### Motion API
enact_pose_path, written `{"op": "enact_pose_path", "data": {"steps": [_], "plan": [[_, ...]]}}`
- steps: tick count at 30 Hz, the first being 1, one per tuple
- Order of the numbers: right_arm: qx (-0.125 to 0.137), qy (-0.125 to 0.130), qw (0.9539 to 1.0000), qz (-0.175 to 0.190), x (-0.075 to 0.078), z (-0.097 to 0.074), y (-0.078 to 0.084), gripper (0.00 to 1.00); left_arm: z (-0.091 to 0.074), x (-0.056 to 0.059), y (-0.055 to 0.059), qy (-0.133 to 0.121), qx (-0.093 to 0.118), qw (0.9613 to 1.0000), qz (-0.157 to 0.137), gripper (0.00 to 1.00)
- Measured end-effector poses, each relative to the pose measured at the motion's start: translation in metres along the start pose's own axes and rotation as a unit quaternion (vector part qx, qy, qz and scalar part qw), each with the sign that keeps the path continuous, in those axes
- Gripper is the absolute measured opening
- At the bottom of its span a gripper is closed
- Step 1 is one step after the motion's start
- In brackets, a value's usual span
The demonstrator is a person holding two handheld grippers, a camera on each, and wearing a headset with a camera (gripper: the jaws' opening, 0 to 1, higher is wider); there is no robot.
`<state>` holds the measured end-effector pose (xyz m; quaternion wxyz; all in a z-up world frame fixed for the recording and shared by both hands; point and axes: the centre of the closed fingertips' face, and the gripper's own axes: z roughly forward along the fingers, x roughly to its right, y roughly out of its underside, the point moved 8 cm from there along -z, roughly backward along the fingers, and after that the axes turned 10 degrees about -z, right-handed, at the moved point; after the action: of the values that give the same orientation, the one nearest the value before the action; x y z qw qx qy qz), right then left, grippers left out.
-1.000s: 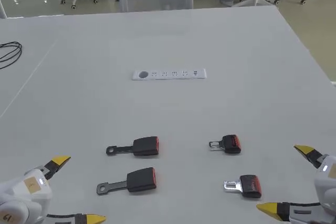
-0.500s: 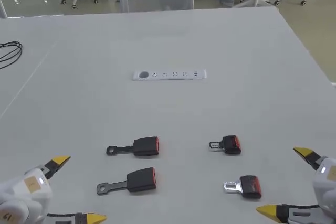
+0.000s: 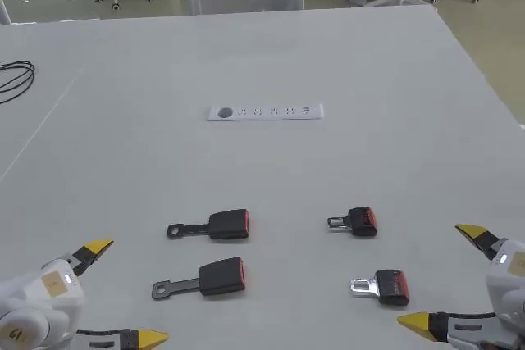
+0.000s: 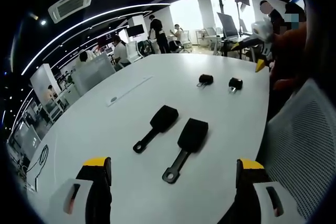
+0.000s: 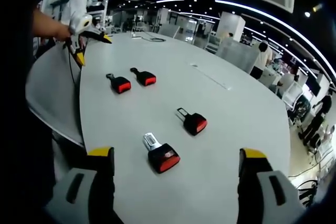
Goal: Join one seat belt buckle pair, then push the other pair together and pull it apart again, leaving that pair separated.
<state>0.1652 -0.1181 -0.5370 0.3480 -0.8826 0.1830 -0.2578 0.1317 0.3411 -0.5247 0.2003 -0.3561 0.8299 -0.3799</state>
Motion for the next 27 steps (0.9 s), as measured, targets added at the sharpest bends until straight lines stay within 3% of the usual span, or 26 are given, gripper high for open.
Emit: {"op": "enact_pose_path", "data": {"steps": [11, 18, 27], "plan": [[-0.015, -0.004, 0.9998, -0.014, -0.0026, -0.0033, 0.0045, 0.97, 0.0030, -0.0006, -0.0015, 0.002, 0.000, 1.0000, 0.004, 1.00], [-0.013, -0.009, 0.9998, 0.009, -0.0033, -0.0057, 0.0045, 0.94, 0.0049, 0.0014, -0.0025, 0.004, -0.004, 1.0000, 0.008, 1.00], [-0.021, -0.017, 0.9996, -0.003, -0.0021, -0.0063, 0.0090, 0.94, 0.0109, 0.0041, -0.0069, 0.016, -0.008, 0.9997, 0.018, 1.00]]}}
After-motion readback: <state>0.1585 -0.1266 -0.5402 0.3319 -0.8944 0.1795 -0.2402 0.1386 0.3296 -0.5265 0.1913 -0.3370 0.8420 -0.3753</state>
